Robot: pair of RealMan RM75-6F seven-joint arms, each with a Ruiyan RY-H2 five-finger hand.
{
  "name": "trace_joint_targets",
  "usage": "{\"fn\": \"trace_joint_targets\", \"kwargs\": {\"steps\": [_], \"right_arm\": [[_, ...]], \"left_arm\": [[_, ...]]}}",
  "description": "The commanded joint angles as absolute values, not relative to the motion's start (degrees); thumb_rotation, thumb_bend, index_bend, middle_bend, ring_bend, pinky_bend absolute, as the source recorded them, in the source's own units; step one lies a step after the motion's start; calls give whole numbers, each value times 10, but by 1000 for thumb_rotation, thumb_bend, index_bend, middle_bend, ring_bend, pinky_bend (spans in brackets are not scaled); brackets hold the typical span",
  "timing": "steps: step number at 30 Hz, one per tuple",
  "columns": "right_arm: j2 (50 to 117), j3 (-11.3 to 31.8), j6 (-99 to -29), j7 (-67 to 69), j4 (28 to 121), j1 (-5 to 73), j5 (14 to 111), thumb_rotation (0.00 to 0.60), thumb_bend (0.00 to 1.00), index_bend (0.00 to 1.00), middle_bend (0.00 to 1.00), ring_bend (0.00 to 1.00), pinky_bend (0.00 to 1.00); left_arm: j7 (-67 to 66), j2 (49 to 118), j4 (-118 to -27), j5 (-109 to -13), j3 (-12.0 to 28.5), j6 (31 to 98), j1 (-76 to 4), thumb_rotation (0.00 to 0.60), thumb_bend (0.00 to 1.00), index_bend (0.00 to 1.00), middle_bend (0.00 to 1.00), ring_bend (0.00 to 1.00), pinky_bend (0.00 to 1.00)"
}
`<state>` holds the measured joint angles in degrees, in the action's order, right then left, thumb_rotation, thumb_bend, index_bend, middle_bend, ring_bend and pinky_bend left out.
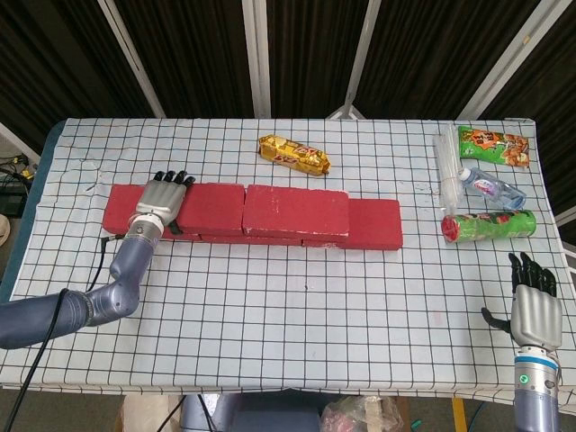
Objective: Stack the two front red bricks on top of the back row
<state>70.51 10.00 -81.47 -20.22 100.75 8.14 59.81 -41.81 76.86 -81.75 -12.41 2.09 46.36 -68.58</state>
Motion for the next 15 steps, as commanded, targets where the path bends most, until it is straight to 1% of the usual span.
{"fn": "trace_joint_targets", "kwargs": {"steps": [1,4,6,11,15], "right_arm": [[705,100,-815,-202,1007,81,598,600,216,0,0,0,0],[704,100,-815,-200,1007,81,598,600,216,0,0,0,0],[703,100,-815,-199,1007,80,598,600,216,0,0,0,0],[702,100,-815,-198,1008,79,598,600,216,0,0,0,0],[701,97,-813,-197,1011,79,601,600,216,0,0,0,0]], "left_arm": [[-423,757,-831,-119,19,469,-687,600,0,69,0,0,0],[-413,727,-866,-129,25,474,-681,600,0,29,0,0,0],[-384,696,-902,-161,33,478,-664,600,0,13,0,0,0],[-297,622,-978,-290,37,515,-591,600,0,10,5,0,0],[-231,580,-997,-389,19,531,-524,600,0,28,20,0,0]]}}
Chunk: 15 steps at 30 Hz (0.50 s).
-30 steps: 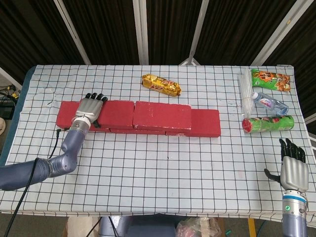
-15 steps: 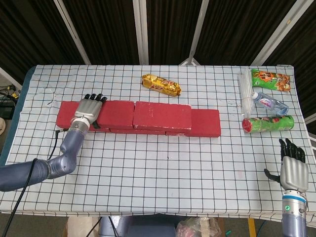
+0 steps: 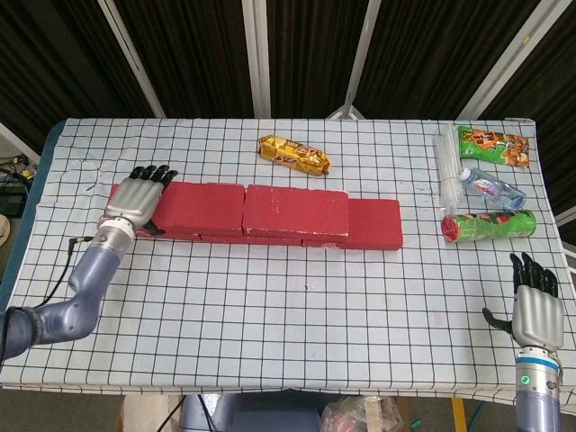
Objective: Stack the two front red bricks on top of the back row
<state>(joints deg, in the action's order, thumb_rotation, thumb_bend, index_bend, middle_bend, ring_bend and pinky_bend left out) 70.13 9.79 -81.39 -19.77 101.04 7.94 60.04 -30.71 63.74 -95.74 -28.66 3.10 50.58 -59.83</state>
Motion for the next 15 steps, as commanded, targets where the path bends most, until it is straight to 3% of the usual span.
{"fn": "trace_joint_targets", "kwargs": {"steps": [1,9,15], "right_arm": [[701,97,-813,-197,1012,79,602,600,216,0,0,0,0],[701,94,-814,-197,1015,79,607,600,216,0,0,0,0],[698,91,-813,-189,1017,79,621,600,216,0,0,0,0]], "left_arm": [[-220,575,-994,-406,12,533,-511,600,0,37,20,0,0],[-137,563,-968,-536,-12,561,-430,600,0,94,52,0,0],[-48,568,-961,-670,-37,653,-341,600,0,98,47,0,0]]}}
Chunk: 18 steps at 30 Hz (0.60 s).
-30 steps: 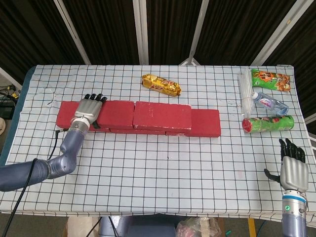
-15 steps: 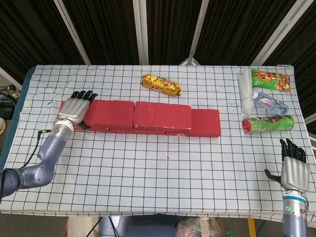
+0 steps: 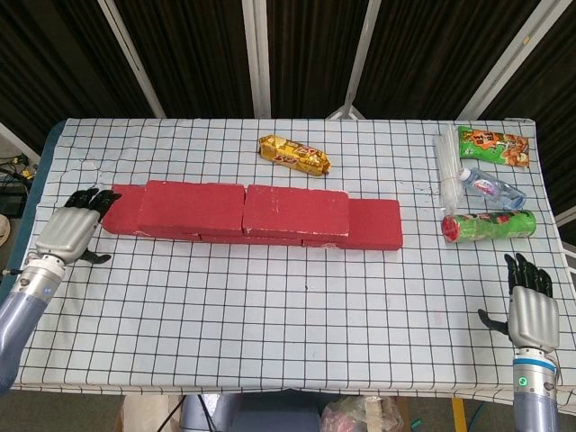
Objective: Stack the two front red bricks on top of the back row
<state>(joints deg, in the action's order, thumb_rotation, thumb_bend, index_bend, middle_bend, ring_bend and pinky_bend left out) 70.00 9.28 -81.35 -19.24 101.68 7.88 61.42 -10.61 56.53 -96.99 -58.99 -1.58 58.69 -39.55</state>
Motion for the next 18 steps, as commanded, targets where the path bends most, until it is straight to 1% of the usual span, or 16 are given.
{"fn": "trace_joint_targets", "kwargs": {"steps": [1,4,8,12,18], "right_arm": [[697,88,-812,-187,1016,79,627,600,216,0,0,0,0],[690,78,-805,-179,1014,80,650,600,216,0,0,0,0],[686,66,-807,-151,998,81,707,600,215,1,0,0,0],[688,52,-815,-132,972,83,762,600,216,15,0,0,0],[685,40,-820,-129,967,81,794,600,215,16,0,0,0]], "left_arm": [[-34,575,-953,-692,-43,677,-323,600,0,98,43,0,0],[-9,604,-920,-750,-65,743,-268,600,0,98,17,0,0],[3,642,-883,-782,-79,805,-210,600,0,98,0,0,0],[2,664,-867,-794,-78,832,-179,600,0,98,0,0,0],[-42,667,-894,-817,-77,857,-153,600,0,98,0,0,0]]}}
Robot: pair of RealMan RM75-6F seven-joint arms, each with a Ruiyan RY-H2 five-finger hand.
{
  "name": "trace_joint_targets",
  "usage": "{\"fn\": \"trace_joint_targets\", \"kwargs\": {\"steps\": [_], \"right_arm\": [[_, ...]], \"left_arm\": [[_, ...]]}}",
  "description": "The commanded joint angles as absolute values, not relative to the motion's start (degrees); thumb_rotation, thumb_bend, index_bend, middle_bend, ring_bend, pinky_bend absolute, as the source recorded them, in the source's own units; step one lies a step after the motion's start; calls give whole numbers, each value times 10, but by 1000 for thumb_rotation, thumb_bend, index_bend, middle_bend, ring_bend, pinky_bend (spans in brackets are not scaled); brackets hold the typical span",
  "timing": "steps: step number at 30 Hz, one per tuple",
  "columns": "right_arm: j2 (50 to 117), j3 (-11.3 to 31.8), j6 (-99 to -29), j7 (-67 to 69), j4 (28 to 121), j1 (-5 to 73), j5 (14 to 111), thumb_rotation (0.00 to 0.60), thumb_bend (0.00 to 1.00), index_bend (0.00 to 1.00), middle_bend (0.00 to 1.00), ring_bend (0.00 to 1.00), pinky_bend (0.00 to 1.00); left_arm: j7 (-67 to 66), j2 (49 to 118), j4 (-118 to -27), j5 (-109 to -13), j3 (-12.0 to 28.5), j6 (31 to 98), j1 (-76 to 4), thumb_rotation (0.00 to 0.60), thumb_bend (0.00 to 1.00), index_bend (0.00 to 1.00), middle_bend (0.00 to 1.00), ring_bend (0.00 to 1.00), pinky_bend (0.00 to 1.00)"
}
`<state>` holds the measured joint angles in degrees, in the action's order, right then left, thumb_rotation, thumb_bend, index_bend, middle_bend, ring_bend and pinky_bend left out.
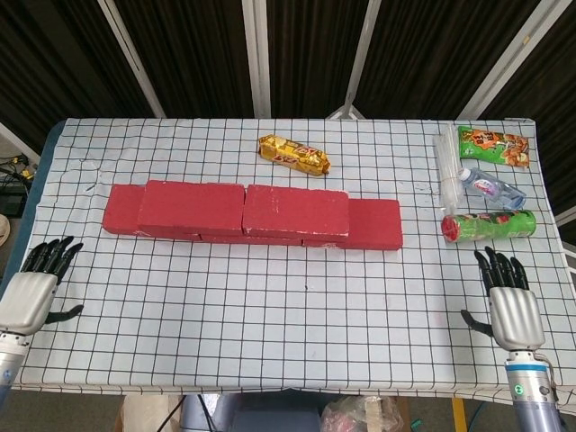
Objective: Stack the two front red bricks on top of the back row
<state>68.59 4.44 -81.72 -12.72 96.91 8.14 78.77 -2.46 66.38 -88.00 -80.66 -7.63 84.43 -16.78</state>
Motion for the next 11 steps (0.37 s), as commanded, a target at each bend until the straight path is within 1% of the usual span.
{"fn": "trace_joint_targets", "kwargs": {"steps": [1,5,11], "right_arm": [[684,39,-820,-130,968,80,798,600,216,16,0,0,0],[681,34,-822,-129,969,80,815,600,216,16,0,0,0],[684,27,-822,-124,958,83,841,600,216,16,0,0,0]], "left_arm": [[-50,667,-898,-821,-76,861,-149,600,0,98,0,0,0],[-62,669,-902,-833,-71,870,-138,600,0,98,0,0,0],[-63,670,-900,-836,-58,868,-130,600,0,98,0,0,0]]}}
